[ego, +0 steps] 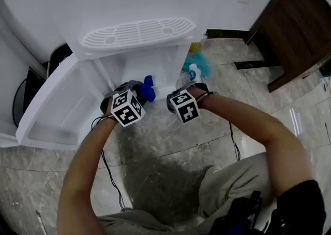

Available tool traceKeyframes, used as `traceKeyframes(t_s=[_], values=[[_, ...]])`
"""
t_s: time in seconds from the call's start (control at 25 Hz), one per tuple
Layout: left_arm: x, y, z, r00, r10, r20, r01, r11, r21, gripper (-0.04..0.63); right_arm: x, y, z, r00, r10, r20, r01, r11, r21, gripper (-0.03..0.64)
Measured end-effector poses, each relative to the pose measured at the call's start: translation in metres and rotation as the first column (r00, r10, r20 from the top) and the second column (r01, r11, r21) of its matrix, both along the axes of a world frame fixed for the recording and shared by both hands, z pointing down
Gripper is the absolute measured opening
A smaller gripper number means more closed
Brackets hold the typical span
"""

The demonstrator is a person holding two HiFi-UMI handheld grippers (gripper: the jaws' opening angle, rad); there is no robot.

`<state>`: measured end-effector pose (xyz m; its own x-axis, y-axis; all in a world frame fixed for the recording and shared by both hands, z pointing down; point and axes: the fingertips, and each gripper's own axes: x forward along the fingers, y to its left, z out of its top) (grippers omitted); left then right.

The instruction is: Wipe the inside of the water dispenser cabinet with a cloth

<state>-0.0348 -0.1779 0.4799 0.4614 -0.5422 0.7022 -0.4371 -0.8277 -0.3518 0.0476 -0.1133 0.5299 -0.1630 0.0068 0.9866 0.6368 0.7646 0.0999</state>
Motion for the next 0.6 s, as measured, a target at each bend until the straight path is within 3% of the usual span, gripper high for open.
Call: traceKeyframes(t_s=[0.28,0.44,0.6], values=[[0.005,-0.084,0.007,0.982,-0.186,-0.041,0.188,0.981,0.049,0.156,0.007,0.009,0.009,0.998,-0.043,0.049,0.044,0.999,-0.021,-0.002],[0.013,-0.118,0.019,0.980,-0.197,-0.006,0.197,0.975,0.103,0.156,0.006,0.011,0.009,0.996,-0.023,0.084,0.027,0.998,-0.055,-0.002],[0.013,-0.150,0.020,0.972,-0.234,-0.027,0.235,0.957,0.173,0.156,0.017,0.010,0.014,0.996,0.000,0.086,0.008,0.996,-0.087,-0.002]])
